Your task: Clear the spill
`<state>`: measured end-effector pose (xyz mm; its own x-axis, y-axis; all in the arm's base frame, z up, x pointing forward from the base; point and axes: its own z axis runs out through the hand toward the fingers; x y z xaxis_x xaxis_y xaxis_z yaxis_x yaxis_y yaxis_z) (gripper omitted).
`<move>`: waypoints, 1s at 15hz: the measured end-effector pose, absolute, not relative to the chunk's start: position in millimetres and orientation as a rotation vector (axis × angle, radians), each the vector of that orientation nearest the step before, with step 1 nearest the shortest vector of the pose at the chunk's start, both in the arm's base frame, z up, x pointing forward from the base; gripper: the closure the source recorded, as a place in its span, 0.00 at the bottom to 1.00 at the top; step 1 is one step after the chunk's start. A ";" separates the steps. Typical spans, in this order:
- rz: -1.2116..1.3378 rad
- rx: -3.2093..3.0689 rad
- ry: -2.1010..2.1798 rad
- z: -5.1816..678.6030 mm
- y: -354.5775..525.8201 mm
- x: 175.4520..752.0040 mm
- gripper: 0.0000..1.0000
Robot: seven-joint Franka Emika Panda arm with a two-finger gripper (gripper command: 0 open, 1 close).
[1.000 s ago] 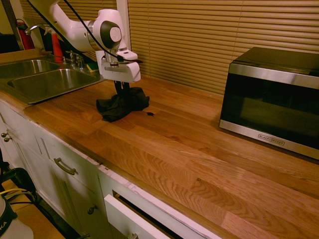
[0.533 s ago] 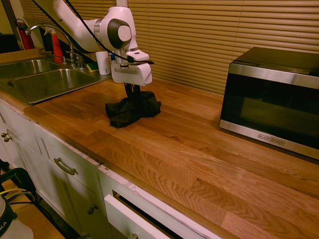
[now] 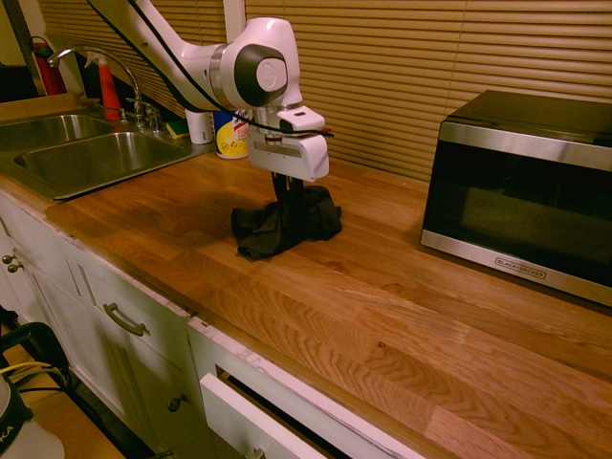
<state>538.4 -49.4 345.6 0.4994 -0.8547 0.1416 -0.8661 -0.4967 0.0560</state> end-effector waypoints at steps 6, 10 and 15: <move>0.149 2.635 -1.481 346.1 -45.3 533.9 1.00; 0.150 2.673 -1.407 348.3 6.2 533.9 1.00; 0.167 2.709 -1.316 353.1 76.8 529.4 1.00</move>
